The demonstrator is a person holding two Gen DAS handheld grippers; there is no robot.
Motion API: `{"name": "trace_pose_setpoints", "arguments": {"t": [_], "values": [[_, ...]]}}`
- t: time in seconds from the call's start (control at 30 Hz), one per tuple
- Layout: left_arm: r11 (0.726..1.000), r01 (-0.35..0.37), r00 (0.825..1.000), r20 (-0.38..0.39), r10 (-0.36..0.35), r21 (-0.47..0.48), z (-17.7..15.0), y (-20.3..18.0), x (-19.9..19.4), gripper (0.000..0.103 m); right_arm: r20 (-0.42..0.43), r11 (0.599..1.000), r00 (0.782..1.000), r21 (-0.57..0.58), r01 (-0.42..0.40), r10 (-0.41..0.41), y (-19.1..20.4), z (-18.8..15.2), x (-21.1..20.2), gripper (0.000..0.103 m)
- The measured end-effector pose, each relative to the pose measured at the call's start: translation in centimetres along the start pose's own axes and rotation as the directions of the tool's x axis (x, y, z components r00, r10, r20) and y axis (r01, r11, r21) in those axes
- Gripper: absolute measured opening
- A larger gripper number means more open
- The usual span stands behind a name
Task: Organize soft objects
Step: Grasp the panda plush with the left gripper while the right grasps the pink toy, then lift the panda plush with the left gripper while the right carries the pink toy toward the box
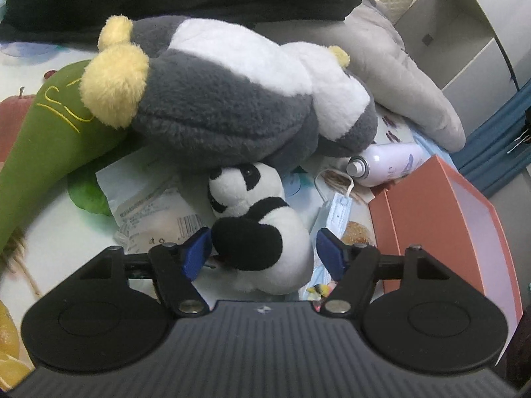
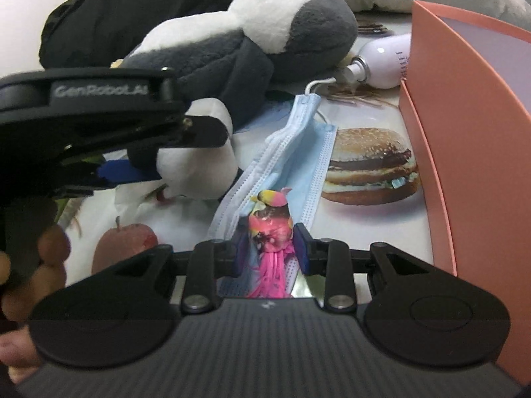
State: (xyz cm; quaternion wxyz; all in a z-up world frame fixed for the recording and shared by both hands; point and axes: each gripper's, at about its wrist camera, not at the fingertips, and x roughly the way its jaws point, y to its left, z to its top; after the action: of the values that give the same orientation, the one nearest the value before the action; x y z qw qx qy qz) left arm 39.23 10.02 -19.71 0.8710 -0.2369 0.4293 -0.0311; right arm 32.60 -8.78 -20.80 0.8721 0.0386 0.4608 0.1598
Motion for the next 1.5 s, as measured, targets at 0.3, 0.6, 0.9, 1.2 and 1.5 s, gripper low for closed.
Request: {"name": "trace_pose_setpoints", "arguments": {"t": [0.3, 0.6, 0.9, 1.2, 1.5], "values": [[0.999, 0.017, 1.0, 0.007, -0.017, 0.037, -1.7, -0.1, -2.8, 0.056, 0.049, 0.999, 0.998, -0.017, 0.037, -0.036, 0.7, -0.3, -3.2, 0.031], [0.996, -0.005, 0.998, 0.06, 0.0, 0.089, -7.8, 0.0, -9.4, 0.056, 0.095, 0.998, 0.994, 0.009, 0.057, -0.058, 1.1, -4.9, -9.0, 0.031], [0.989, -0.02, 0.997, 0.074, 0.01, 0.145, -13.7, 0.0, -15.7, 0.056, 0.096, 0.999, 0.995, 0.043, 0.026, -0.03, 1.8, -9.8, -14.0, 0.031], [0.983, -0.004, 0.997, 0.075, -0.009, 0.182, -16.5, -1.1, -19.1, 0.056, 0.115, 1.0, 0.993, 0.014, 0.012, -0.014, 3.0, -11.8, -17.5, 0.031], [0.971, 0.031, 0.993, 0.102, -0.056, 0.236, -15.3, -4.8, -22.1, 0.056, 0.189, 1.0, 0.982, 0.015, -0.001, -0.002, 2.3, -10.3, -21.6, 0.031]]}}
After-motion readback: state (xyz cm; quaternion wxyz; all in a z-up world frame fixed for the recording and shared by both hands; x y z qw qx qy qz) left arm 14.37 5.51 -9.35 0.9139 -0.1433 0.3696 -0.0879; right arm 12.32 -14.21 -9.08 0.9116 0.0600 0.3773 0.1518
